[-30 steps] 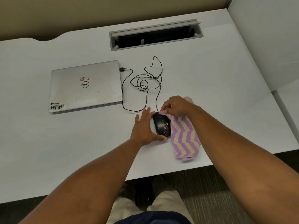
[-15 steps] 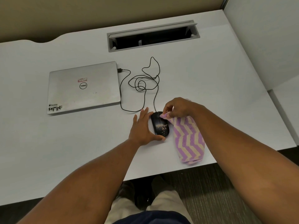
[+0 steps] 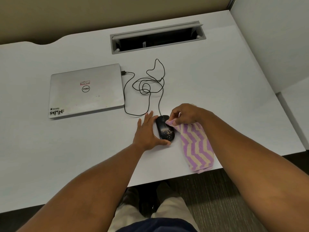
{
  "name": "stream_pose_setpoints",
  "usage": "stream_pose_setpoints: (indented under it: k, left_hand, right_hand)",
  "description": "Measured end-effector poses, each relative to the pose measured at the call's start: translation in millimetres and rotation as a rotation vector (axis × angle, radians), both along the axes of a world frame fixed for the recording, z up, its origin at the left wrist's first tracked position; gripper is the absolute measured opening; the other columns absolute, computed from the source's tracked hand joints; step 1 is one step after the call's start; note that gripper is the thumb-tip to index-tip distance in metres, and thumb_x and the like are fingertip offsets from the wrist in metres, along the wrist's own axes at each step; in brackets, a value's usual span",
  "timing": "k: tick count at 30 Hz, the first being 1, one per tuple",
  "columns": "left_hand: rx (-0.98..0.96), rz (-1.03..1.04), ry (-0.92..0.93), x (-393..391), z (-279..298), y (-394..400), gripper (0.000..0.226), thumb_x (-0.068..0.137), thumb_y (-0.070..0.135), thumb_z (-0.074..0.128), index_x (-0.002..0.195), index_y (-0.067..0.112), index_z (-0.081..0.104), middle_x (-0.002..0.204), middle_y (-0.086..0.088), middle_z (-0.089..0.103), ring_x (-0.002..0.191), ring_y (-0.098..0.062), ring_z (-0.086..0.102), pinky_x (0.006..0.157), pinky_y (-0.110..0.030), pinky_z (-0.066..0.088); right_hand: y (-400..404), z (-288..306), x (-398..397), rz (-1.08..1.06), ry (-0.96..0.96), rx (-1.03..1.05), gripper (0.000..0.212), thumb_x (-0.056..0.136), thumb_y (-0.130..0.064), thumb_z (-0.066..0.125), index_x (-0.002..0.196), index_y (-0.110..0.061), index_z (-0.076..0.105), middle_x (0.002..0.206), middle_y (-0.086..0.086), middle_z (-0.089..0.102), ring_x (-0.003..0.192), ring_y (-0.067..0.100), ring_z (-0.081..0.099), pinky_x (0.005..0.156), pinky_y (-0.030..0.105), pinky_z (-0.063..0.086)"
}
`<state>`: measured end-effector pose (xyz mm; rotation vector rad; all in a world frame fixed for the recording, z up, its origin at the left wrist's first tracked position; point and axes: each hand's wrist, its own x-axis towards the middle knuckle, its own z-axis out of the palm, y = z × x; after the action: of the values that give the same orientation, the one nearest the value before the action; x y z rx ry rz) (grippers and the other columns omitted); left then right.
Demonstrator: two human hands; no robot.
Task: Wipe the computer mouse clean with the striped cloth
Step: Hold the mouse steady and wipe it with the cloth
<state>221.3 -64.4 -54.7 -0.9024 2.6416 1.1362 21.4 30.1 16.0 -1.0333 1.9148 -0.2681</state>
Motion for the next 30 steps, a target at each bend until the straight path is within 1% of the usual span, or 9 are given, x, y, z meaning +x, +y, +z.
stream_pose_setpoints:
  k: [3, 5, 9, 11, 16, 19, 22, 27, 30]
  left_hand:
    - [-0.005, -0.006, 0.006, -0.7, -0.5, 0.4, 0.131, 0.048, 0.073, 0.083, 0.153, 0.024, 0.023, 0.166, 0.007, 0.005, 0.152, -0.008, -0.003, 0.120, -0.034, -0.011]
    - [-0.004, -0.008, 0.002, -0.9, -0.9, 0.1, 0.131, 0.047, 0.074, 0.082, 0.153, 0.024, 0.023, 0.166, 0.007, 0.005, 0.152, -0.008, -0.004, 0.120, -0.034, -0.011]
    - [-0.005, -0.010, 0.005, -0.1, -1.5, 0.1, 0.132, 0.048, 0.074, 0.082, 0.154, 0.024, 0.021, 0.166, 0.008, 0.004, 0.151, -0.007, -0.005, 0.121, -0.034, -0.011]
    - [-0.004, -0.007, 0.005, 0.0, -2.4, -0.3, 0.132, 0.048, 0.073, 0.082, 0.154, 0.023, 0.021, 0.166, 0.008, 0.004, 0.151, -0.007, -0.006, 0.121, -0.034, -0.011]
    - [-0.006, -0.013, -0.006, 0.2, -2.9, -0.7, 0.133, 0.047, 0.075, 0.081, 0.154, 0.024, 0.021, 0.166, 0.009, 0.004, 0.151, -0.007, -0.005, 0.121, -0.035, -0.010]
    - [-0.008, -0.011, 0.000, -0.1, -2.8, -1.1, 0.132, 0.047, 0.076, 0.080, 0.154, 0.024, 0.022, 0.166, 0.008, 0.004, 0.151, -0.008, -0.004, 0.121, -0.035, -0.010]
    - [-0.009, -0.016, -0.003, -0.1, -3.1, -1.6, 0.133, 0.047, 0.077, 0.080, 0.154, 0.023, 0.022, 0.166, 0.008, 0.005, 0.152, -0.008, -0.004, 0.121, -0.035, -0.010]
    - [-0.011, -0.013, -0.008, -0.1, -3.1, -2.0, 0.134, 0.047, 0.076, 0.081, 0.154, 0.023, 0.021, 0.166, 0.008, 0.004, 0.152, -0.008, -0.004, 0.121, -0.035, -0.010]
    - [-0.009, -0.013, -0.011, -0.4, -2.7, -1.3, 0.134, 0.046, 0.076, 0.081, 0.154, 0.024, 0.021, 0.166, 0.008, 0.004, 0.152, -0.008, -0.004, 0.122, -0.036, -0.009]
  right_hand:
    - [-0.8, -4.7, 6.4, -0.046, 0.028, -0.055, 0.022, 0.080, -0.015, 0.074, 0.100, -0.022, 0.071, 0.097, -0.002, 0.064, 0.089, 0.011, 0.058, 0.076, 0.023, 0.043]
    - [-0.4, -6.4, 9.6, -0.040, 0.009, -0.029, 0.019, 0.079, -0.014, 0.076, 0.095, -0.022, 0.071, 0.098, -0.003, 0.065, 0.091, 0.012, 0.059, 0.078, 0.024, 0.046]
    - [2.5, -2.9, 9.1, 0.080, -0.028, 0.092, 0.018, 0.076, -0.015, 0.078, 0.074, -0.030, 0.068, 0.085, -0.016, 0.063, 0.081, 0.002, 0.056, 0.063, 0.018, 0.041]
    - [3.9, -0.3, 7.6, 0.117, -0.041, 0.118, 0.018, 0.075, -0.017, 0.078, 0.073, -0.032, 0.069, 0.083, -0.018, 0.062, 0.080, 0.003, 0.055, 0.063, 0.018, 0.040]
    - [1.9, 4.7, 0.7, -0.011, -0.017, -0.024, 0.023, 0.078, -0.023, 0.075, 0.096, -0.035, 0.069, 0.095, -0.008, 0.064, 0.088, 0.013, 0.058, 0.076, 0.028, 0.047]
    - [-1.8, 0.4, 4.7, 0.005, 0.054, -0.072, 0.028, 0.082, -0.021, 0.072, 0.109, -0.026, 0.069, 0.107, 0.001, 0.067, 0.095, 0.016, 0.059, 0.081, 0.029, 0.049]
    - [-3.3, -5.2, 16.1, 0.055, 0.070, -0.075, 0.027, 0.086, -0.017, 0.067, 0.113, -0.019, 0.070, 0.115, 0.004, 0.066, 0.100, 0.013, 0.058, 0.090, 0.029, 0.049]
    - [-9.7, -0.8, 20.8, 0.217, 0.066, 0.000, 0.024, 0.086, -0.020, 0.067, 0.109, -0.022, 0.073, 0.108, -0.001, 0.067, 0.092, 0.008, 0.055, 0.076, 0.020, 0.041]
    - [-11.0, 3.8, 15.1, 0.216, 0.060, 0.015, 0.023, 0.084, -0.023, 0.069, 0.106, -0.024, 0.074, 0.104, -0.004, 0.069, 0.089, 0.006, 0.056, 0.068, 0.017, 0.039]
